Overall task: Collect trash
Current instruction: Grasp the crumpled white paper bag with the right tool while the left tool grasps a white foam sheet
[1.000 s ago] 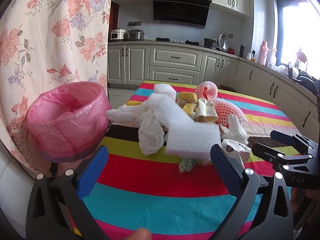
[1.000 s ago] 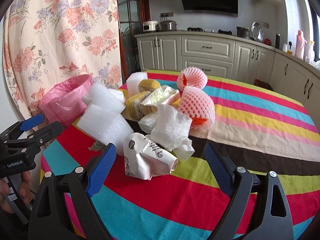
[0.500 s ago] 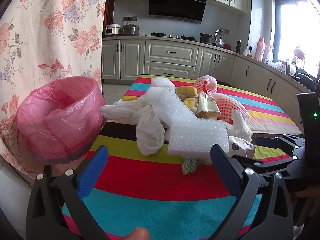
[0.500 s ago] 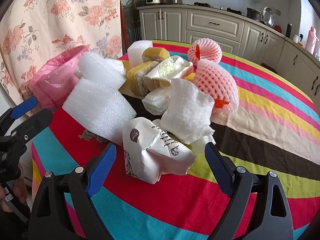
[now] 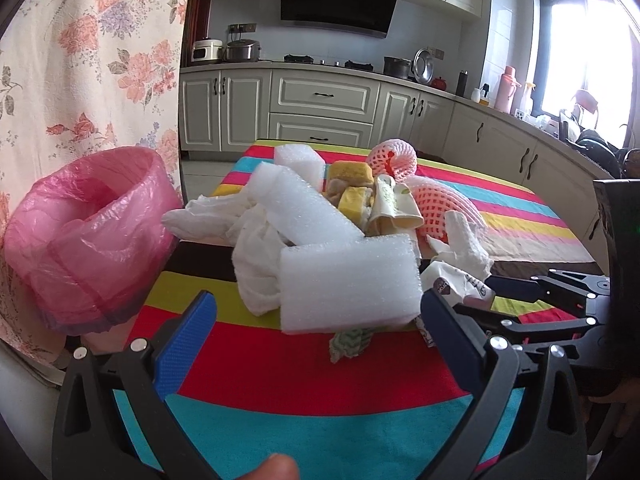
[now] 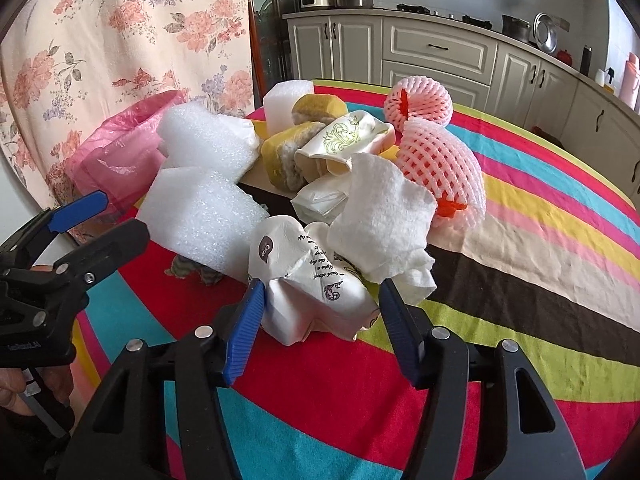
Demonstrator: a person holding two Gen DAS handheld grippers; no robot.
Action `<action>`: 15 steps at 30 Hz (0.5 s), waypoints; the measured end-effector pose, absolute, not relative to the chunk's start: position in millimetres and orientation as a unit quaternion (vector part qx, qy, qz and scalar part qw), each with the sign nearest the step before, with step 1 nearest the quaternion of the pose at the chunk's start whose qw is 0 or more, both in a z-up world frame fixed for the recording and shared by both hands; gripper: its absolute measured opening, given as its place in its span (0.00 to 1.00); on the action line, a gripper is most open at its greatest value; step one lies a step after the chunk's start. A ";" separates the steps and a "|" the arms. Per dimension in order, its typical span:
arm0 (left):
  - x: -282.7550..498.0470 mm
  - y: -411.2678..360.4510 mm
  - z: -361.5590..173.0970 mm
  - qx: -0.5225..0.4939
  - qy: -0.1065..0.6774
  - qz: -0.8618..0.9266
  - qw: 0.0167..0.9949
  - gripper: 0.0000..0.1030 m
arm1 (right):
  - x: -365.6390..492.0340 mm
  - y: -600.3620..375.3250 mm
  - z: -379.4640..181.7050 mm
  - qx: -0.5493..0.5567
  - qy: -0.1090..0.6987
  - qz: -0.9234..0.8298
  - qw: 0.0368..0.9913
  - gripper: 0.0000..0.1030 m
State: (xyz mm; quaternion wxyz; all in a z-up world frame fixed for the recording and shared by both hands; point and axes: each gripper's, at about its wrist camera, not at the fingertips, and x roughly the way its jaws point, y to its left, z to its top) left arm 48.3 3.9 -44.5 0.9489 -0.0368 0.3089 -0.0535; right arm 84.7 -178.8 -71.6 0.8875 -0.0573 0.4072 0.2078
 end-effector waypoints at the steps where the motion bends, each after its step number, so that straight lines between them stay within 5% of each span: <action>1: 50.2 3.5 -44.6 -0.038 0.311 -0.056 0.948 0.96 | 84.2 -179.6 -71.7 -0.057 0.406 0.208 0.888 0.54; 13: 76.9 -10.3 -57.8 -0.045 0.354 -0.062 0.932 0.95 | 75.4 -197.8 -58.4 -0.047 0.391 0.195 0.898 0.54; 15: 76.8 -9.0 -58.2 -0.050 0.356 -0.065 0.931 0.85 | 73.4 -201.2 -57.0 -0.044 0.389 0.196 0.899 0.54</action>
